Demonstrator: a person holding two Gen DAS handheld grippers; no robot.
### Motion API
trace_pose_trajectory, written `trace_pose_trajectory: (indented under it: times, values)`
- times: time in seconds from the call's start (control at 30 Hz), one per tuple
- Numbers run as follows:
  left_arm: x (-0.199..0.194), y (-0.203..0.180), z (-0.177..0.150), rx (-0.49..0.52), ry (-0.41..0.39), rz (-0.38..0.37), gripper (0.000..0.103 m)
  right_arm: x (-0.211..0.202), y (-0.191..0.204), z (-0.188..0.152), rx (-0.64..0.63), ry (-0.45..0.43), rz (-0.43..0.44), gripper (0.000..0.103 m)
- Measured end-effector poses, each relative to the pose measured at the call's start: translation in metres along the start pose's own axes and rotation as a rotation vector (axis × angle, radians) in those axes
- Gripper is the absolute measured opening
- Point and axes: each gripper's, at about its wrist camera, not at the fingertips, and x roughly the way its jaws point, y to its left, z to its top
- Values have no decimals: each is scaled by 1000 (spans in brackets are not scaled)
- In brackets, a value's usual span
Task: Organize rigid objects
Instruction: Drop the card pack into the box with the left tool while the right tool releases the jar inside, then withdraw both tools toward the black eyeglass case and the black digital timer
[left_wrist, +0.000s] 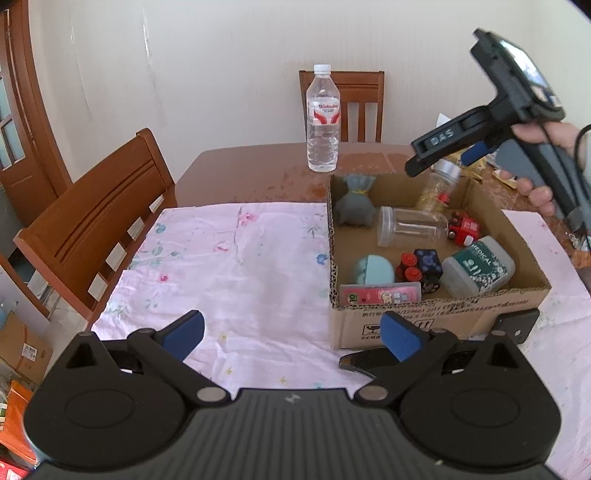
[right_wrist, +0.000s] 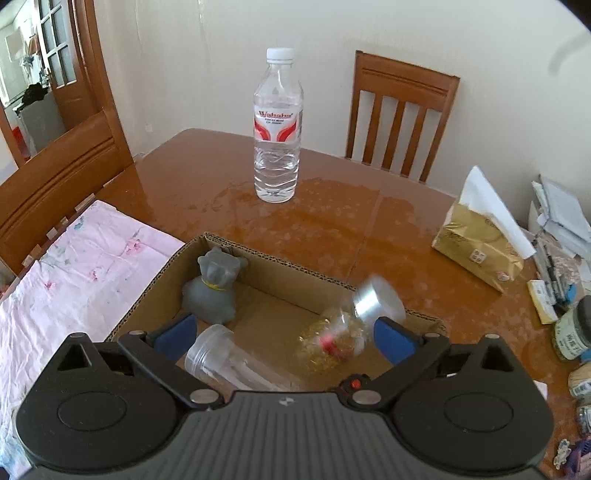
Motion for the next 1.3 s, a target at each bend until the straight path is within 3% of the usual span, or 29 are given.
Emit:
trace_pose_trajectory:
  times: [0.37,0.63,0.83,1.03,1.3]
  values:
    - [9,-8,-1,38,16,-31,101,-38,3,-34,-26,-16,-55,103]
    - [12,-7,-4,34,23,-39,101,-74,-3,-79,41,-58,-110,103]
    - [18,-1,-11,6,50,-32,101,-86,-6,-117,117,-30,-114,103]
    - [24,-1,-20,-7,83,-36,101,-85,1,-154,157,10,-103,103]
    - [25,-8,-25,7,98,-56,101,-50,10,-182,229,102,-83,103]
